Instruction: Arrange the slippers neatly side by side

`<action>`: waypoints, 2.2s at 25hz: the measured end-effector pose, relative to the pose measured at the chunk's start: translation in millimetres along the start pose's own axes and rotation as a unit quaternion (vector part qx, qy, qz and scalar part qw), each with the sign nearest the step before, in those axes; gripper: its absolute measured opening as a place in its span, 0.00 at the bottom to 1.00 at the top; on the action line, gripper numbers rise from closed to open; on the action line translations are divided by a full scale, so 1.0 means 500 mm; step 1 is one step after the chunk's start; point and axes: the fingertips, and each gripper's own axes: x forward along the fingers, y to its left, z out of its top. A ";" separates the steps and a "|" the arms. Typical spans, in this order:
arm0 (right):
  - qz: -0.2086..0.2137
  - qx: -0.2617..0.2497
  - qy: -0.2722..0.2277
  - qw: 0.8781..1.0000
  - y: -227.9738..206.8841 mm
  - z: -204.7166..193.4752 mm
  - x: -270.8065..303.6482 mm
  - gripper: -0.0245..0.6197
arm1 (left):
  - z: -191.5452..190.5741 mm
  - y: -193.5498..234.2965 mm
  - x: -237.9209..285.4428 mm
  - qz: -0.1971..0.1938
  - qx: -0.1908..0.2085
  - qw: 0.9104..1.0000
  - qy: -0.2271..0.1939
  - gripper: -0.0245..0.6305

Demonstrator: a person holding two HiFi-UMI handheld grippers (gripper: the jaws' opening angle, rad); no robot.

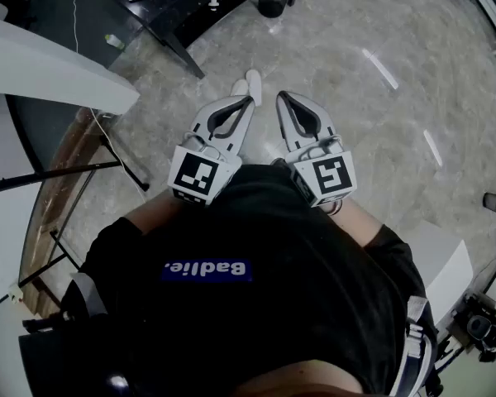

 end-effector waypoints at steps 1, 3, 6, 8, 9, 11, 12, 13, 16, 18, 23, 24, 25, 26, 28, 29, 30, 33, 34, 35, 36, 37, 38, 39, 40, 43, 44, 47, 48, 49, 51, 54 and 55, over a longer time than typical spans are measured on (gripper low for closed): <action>0.000 0.000 0.000 1.000 0.002 -0.001 -0.002 0.04 | 0.001 -0.002 -0.002 0.001 0.000 1.000 -0.002 0.04; 0.001 0.001 0.000 1.000 0.007 -0.003 -0.006 0.04 | 0.002 -0.006 -0.005 0.002 -0.001 1.000 -0.006 0.04; 0.000 0.002 0.000 1.000 0.010 -0.005 -0.008 0.04 | 0.002 -0.008 -0.009 0.003 0.000 1.000 -0.007 0.04; 0.000 0.003 0.000 1.000 0.010 -0.006 -0.011 0.04 | 0.000 -0.011 -0.009 0.002 0.000 1.000 -0.005 0.04; 0.000 0.003 0.001 1.000 0.010 -0.008 -0.013 0.04 | -0.001 -0.013 -0.009 0.002 0.000 1.000 -0.004 0.04; -0.001 0.005 0.001 1.000 0.010 -0.011 -0.016 0.04 | -0.005 -0.017 -0.010 0.003 -0.002 1.000 -0.002 0.04; -0.001 0.006 0.001 1.000 0.010 -0.013 -0.017 0.04 | -0.008 -0.018 -0.010 0.003 -0.003 1.000 0.000 0.04; 0.000 0.008 0.001 1.000 0.011 -0.014 -0.018 0.04 | -0.010 -0.019 -0.011 0.003 -0.004 1.000 0.002 0.04; 0.001 0.015 -0.001 1.000 0.011 -0.017 -0.020 0.04 | -0.013 -0.018 -0.012 0.008 -0.006 1.000 0.003 0.04; -0.004 0.020 -0.001 1.000 0.005 -0.021 -0.022 0.04 | -0.019 -0.018 -0.011 0.010 -0.007 1.000 0.008 0.04; -0.007 0.035 -0.003 0.999 -0.010 -0.030 -0.030 0.04 | -0.027 -0.024 -0.004 0.013 -0.014 1.000 0.017 0.04; -0.007 0.037 -0.002 0.999 -0.013 -0.034 -0.031 0.04 | -0.029 -0.025 -0.002 0.015 -0.015 1.000 0.018 0.04; -0.007 0.039 -0.001 0.999 -0.016 -0.038 -0.032 0.04 | -0.031 -0.025 0.000 0.018 -0.014 1.000 0.019 0.04; -0.008 0.041 0.000 0.999 -0.020 -0.042 -0.034 0.04 | -0.034 -0.026 0.002 0.020 -0.015 0.999 0.021 0.04; -0.010 0.049 0.006 0.999 -0.029 -0.050 -0.038 0.04 | -0.034 -0.026 0.008 0.029 -0.021 0.999 0.020 0.04; -0.010 0.053 0.011 0.999 -0.035 -0.053 -0.040 0.04 | -0.033 -0.026 0.011 0.033 -0.025 0.999 0.020 0.04; -0.008 0.053 0.015 0.998 -0.041 -0.056 -0.042 0.04 | -0.032 -0.026 0.016 0.037 -0.028 0.999 0.020 0.04; -0.001 0.051 0.011 0.999 -0.061 -0.060 -0.052 0.04 | -0.034 -0.035 0.033 0.047 -0.029 0.998 0.023 0.04; 0.001 0.052 0.005 0.999 -0.070 -0.062 -0.061 0.04 | -0.037 -0.044 0.040 0.050 -0.028 0.998 0.024 0.04; 0.003 0.053 0.002 0.999 -0.080 -0.069 -0.072 0.04 | -0.042 -0.057 0.049 0.053 -0.027 0.998 0.024 0.04; 0.006 0.054 0.002 0.999 -0.092 -0.080 -0.086 0.04 | -0.047 -0.071 0.059 0.057 -0.026 0.998 0.025 0.04; 0.010 0.055 0.006 0.998 -0.104 -0.092 -0.099 0.04 | -0.053 -0.085 0.070 0.060 -0.025 0.998 0.026 0.04; 0.015 0.054 0.009 0.998 -0.115 -0.104 -0.110 0.04 | -0.058 -0.096 0.081 0.064 -0.025 0.997 0.026 0.04; 0.018 0.054 0.008 0.998 -0.126 -0.109 -0.117 0.04 | -0.060 -0.104 0.091 0.067 -0.026 0.997 0.027 0.04; 0.020 0.055 0.004 0.998 -0.134 -0.107 -0.119 0.04 | -0.060 -0.108 0.099 0.070 -0.026 0.997 0.028 0.04; 0.024 0.058 0.001 0.998 -0.155 -0.093 -0.115 0.04 | -0.042 -0.106 0.117 0.074 -0.026 0.997 0.025 0.04; 0.026 0.058 0.005 0.998 -0.161 -0.092 -0.114 0.04 | -0.037 -0.105 0.123 0.075 -0.025 0.997 0.025 0.04; 0.030 0.060 0.019 0.998 -0.183 -0.099 -0.111 0.04 | -0.034 -0.104 0.145 0.077 -0.023 0.996 0.028 0.04; 0.030 0.063 0.024 0.997 -0.191 -0.103 -0.110 0.04 | -0.034 -0.103 0.151 0.077 -0.022 0.996 0.029 0.04; 0.030 0.065 0.027 0.997 -0.198 -0.105 -0.109 0.04 | -0.033 -0.103 0.156 0.078 -0.021 0.996 0.030 0.04; 0.030 0.065 0.028 0.997 -0.208 -0.104 -0.112 0.04 | -0.031 -0.102 0.163 0.079 -0.018 0.996 0.032 0.04; 0.032 0.064 0.033 0.997 -0.217 -0.102 -0.116 0.04 | -0.035 -0.100 0.170 0.084 -0.020 0.996 0.038 0.04; 0.032 0.064 0.035 0.997 -0.221 -0.103 -0.119 0.04 | -0.038 -0.100 0.173 0.085 -0.021 0.995 0.040 0.04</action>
